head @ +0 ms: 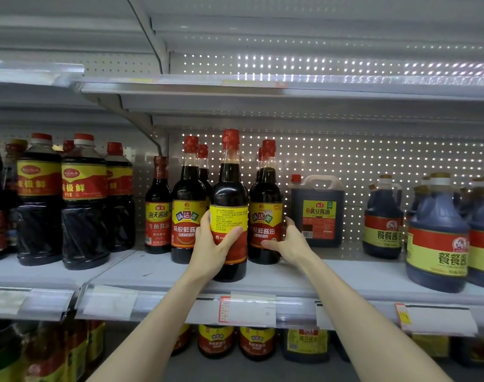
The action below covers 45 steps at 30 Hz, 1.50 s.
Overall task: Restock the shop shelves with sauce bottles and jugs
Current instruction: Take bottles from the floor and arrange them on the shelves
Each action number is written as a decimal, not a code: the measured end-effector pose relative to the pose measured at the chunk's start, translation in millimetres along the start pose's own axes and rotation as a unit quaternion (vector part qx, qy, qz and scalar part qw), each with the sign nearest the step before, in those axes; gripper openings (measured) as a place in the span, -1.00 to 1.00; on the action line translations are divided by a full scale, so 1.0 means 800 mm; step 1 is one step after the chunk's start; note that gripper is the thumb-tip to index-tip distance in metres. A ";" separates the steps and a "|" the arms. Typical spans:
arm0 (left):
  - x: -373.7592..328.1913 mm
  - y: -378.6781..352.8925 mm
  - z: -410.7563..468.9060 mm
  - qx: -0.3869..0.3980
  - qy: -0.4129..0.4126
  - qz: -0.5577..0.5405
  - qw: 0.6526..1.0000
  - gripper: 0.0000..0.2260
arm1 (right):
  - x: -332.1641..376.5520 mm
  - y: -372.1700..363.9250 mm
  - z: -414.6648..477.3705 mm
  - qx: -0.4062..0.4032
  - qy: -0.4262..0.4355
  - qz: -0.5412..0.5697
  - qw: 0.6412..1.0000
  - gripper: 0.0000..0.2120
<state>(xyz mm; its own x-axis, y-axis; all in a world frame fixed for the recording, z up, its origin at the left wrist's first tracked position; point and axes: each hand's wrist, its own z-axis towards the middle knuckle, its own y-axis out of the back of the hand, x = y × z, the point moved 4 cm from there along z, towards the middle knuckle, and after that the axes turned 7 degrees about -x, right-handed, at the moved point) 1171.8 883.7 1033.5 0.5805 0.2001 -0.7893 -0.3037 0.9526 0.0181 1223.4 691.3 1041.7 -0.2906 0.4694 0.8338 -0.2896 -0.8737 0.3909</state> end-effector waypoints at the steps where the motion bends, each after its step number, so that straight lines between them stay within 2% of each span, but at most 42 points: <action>1: 0.000 0.000 0.000 0.001 0.001 0.002 1.000 -0.28 | 0.000 0.000 0.000 0.004 -0.004 0.005 1.000 -0.19; 11: -0.003 0.001 -0.001 0.003 0.006 0.019 1.000 -0.33 | -0.002 -0.010 0.001 0.055 -0.024 0.005 0.998 -0.16; 14: -0.004 0.002 -0.002 -0.002 0.003 0.019 1.000 -0.42 | 0.007 -0.009 -0.010 0.053 -0.016 0.021 0.998 -0.18; 19: -0.014 0.003 -0.008 -0.003 0.002 0.013 1.000 -0.54 | 0.044 0.006 -0.061 -0.049 0.043 0.064 0.996 -0.54; 22: -0.024 0.006 -0.010 0.001 0.006 0.012 1.000 -0.54 | 0.058 -0.006 -0.093 -0.020 0.039 0.096 0.994 -0.75; 24: -0.027 0.010 -0.011 -0.003 0.010 0.014 1.000 -0.53 | 0.066 -0.018 -0.111 0.011 0.024 0.125 0.992 -0.79; 30: -0.038 0.028 -0.021 -0.023 0.032 0.021 0.999 -0.46 | 0.077 -0.046 -0.134 0.079 -0.041 0.206 0.975 -0.74; 34: -0.047 0.047 -0.034 -0.036 0.016 0.045 0.998 -0.44 | 0.088 -0.057 -0.138 0.102 -0.047 0.204 0.973 -0.57; 37: -0.048 0.057 -0.043 -0.040 0.010 0.077 0.996 -0.42 | 0.098 -0.071 -0.143 0.085 -0.033 0.175 0.980 -0.40; 39: -0.046 0.065 -0.044 -0.040 0.026 0.069 0.996 -0.51 | 0.087 -0.084 -0.136 0.073 -0.023 0.175 0.982 -0.23; 42: -0.046 0.076 -0.042 -0.034 0.066 0.057 0.996 -0.64 | 0.082 -0.096 -0.141 0.064 0.012 0.178 0.982 -0.19; 45: -0.049 0.077 -0.039 -0.023 0.090 0.055 0.994 -0.64 | 0.086 -0.094 -0.151 0.072 0.020 0.181 0.981 -0.10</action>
<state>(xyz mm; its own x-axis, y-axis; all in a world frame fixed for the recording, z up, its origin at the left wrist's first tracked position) 1106.9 927.5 1046.5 0.3978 0.2542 -0.8815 -0.3950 0.9147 0.0856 1115.2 804.9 1022.9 -0.3872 0.1268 0.9132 -0.0301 -0.9917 0.1250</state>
